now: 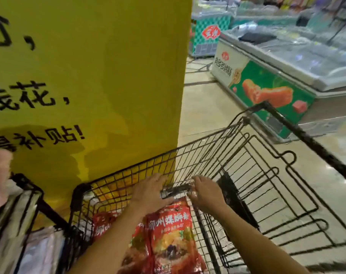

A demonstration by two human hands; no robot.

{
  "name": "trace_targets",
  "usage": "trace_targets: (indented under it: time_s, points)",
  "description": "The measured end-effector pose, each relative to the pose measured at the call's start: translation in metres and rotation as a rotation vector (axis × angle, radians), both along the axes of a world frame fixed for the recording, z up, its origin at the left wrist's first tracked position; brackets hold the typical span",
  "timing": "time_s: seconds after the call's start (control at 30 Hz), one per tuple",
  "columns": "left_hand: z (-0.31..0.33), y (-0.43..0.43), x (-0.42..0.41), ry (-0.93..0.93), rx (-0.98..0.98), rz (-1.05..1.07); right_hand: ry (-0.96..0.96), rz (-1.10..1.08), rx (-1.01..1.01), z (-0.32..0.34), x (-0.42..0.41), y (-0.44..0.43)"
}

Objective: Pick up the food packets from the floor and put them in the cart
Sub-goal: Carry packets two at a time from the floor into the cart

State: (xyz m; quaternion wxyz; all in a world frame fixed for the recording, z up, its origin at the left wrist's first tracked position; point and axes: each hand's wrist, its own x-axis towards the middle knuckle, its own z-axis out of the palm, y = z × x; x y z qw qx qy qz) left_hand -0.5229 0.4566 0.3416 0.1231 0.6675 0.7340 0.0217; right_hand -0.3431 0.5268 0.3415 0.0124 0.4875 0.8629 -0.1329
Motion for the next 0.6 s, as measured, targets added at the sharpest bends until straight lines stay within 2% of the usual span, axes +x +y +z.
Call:
trace_targets:
  time_s: [0.1, 0.27, 0.5, 0.6]
  points:
    - [0.044, 0.008, 0.036, -0.046, 0.152, -0.118, 0.027, -0.134, 0.099, 0.049, 0.041, -0.021]
    - [0.123, -0.001, 0.129, -0.072, 0.301, -0.385, 0.056, -0.364, 0.265, 0.129, 0.136, -0.081]
    - [0.211, -0.044, 0.318, -0.126, 0.463, -0.787, 0.007, -0.740, 0.458, 0.207, 0.303, -0.199]
    - [0.223, -0.079, 0.402, -0.162, 0.454, -0.944, -0.041, -0.909, 0.472, 0.217, 0.382, -0.261]
